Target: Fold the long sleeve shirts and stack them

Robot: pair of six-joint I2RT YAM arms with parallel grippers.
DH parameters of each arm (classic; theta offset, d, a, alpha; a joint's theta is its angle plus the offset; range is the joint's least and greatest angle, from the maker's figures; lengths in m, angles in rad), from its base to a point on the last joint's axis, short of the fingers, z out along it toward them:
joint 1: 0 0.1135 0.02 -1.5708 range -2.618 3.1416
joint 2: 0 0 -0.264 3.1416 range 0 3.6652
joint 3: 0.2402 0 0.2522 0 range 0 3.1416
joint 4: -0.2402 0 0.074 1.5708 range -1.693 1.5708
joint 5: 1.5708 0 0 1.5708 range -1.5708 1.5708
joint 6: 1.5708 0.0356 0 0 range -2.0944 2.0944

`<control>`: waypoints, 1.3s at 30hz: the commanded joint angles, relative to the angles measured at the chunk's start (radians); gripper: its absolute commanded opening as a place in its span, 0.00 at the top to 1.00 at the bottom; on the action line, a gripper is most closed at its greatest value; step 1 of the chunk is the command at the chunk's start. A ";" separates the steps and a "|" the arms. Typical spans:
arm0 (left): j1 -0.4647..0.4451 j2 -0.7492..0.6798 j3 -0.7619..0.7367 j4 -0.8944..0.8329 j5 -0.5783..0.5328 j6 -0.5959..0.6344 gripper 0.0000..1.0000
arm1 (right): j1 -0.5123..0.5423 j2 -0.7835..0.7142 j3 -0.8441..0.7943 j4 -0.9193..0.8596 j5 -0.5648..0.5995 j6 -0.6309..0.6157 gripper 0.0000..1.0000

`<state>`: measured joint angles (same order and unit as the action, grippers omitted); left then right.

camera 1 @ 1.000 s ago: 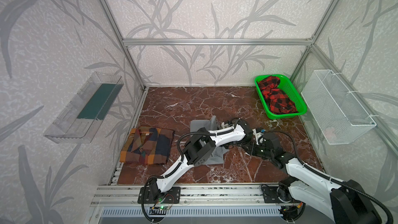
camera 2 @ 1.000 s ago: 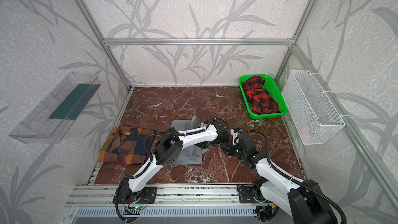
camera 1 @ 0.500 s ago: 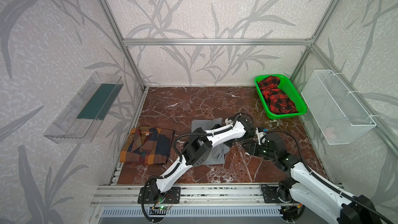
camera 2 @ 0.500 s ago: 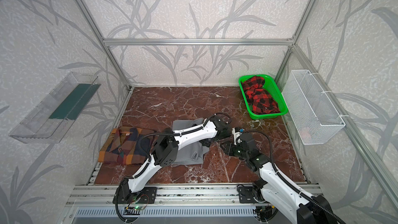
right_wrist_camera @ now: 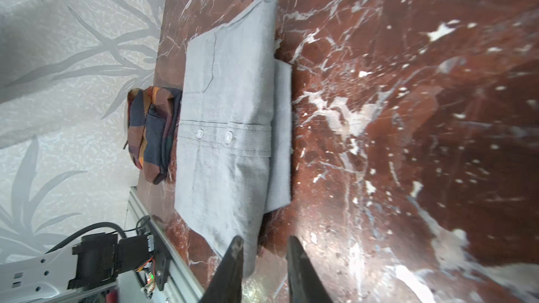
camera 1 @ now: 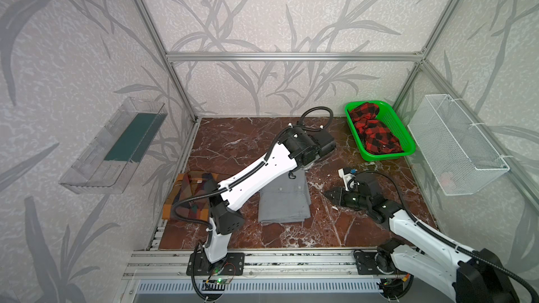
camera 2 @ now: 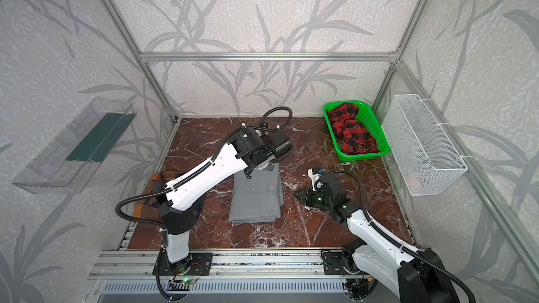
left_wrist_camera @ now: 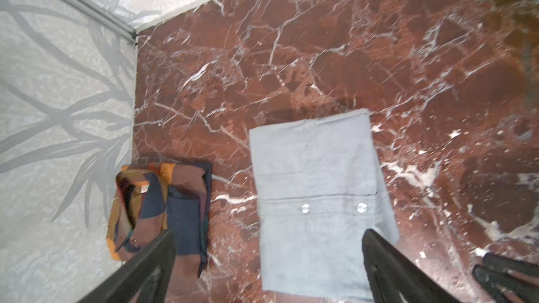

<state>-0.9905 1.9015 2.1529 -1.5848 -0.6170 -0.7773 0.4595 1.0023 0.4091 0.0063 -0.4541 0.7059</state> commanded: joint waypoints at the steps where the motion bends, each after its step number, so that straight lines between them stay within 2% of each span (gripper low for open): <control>1: 0.000 -0.115 -0.266 0.035 -0.006 0.017 0.02 | 0.042 0.117 0.079 0.101 -0.033 0.018 0.76; 4: 0.014 -0.273 -0.552 0.238 0.046 0.029 0.04 | 0.082 0.276 0.165 0.132 -0.081 0.012 0.78; 7: 0.035 -0.421 -0.804 0.438 0.095 0.039 0.07 | 0.131 0.395 0.217 0.195 -0.074 0.016 0.79; 11: 0.070 -0.552 -1.018 0.617 0.186 0.052 0.09 | 0.139 0.534 0.266 0.211 -0.043 -0.006 0.81; 17: 0.090 -0.529 -1.116 0.679 0.232 0.036 0.09 | 0.140 0.670 0.297 0.223 -0.013 -0.030 0.81; 19: 0.090 -0.495 -1.117 0.677 0.260 0.024 0.09 | 0.139 0.676 0.310 0.196 -0.015 -0.049 0.78; 21: 0.090 -0.468 -1.107 0.665 0.266 0.020 0.08 | 0.140 0.619 0.317 0.130 0.009 -0.096 0.73; 22: 0.091 -0.465 -1.109 0.670 0.265 0.021 0.08 | 0.140 0.567 0.318 0.086 0.048 -0.126 0.68; 25: 0.104 -0.466 -1.140 0.719 0.262 0.034 0.08 | 0.130 0.431 0.311 -0.013 0.137 -0.189 0.42; 26: 0.117 -0.465 -1.153 0.735 0.262 0.040 0.08 | 0.122 0.402 0.303 -0.028 0.138 -0.209 0.34; 27: 0.132 -0.461 -1.160 0.748 0.272 0.048 0.08 | 0.110 0.390 0.300 -0.039 0.126 -0.223 0.31; 33: 0.171 -0.396 -1.169 0.788 0.303 0.062 0.08 | 0.073 0.491 0.344 -0.092 -0.027 -0.290 0.26; 39: 0.174 -0.284 -1.159 0.785 0.335 0.037 0.08 | 0.074 0.592 0.340 0.008 -0.040 -0.284 0.26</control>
<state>-0.8185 1.5814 0.9878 -0.7971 -0.2951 -0.7269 0.5308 1.5715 0.7376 -0.0101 -0.4591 0.4473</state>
